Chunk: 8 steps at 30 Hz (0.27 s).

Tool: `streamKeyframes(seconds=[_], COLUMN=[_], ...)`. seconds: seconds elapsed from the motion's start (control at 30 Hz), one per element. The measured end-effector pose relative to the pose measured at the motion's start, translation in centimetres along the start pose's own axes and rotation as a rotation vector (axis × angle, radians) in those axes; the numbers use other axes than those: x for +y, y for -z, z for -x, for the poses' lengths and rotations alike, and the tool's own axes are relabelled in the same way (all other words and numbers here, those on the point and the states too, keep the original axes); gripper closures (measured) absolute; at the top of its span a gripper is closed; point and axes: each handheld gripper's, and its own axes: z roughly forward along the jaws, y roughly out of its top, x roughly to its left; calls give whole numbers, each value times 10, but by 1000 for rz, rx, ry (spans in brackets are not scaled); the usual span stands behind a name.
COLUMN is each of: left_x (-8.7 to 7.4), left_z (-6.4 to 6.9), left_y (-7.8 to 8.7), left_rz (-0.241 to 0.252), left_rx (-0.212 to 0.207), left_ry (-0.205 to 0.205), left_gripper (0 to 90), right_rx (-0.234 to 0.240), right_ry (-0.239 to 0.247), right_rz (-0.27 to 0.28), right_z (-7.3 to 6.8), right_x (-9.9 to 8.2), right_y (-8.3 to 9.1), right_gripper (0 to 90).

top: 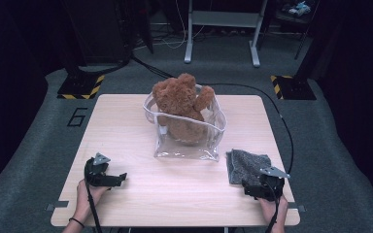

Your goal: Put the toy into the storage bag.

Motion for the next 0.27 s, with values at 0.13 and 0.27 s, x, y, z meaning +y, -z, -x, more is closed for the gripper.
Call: streamKeyframes(seconds=[0.13,0.27], left_x=[-2,-2], left_z=[3,3], left_y=[-1,-1], left_rz=[17,20], left_rx=[15,18], left_ry=[-10,-8], left_gripper=[22,23], right_rx=[-52,-52], right_ry=[60,48], right_rz=[-15,-18], right_z=[-8,-7], right_x=[1,1], right_y=[-2,-3], right_gripper=[0,0])
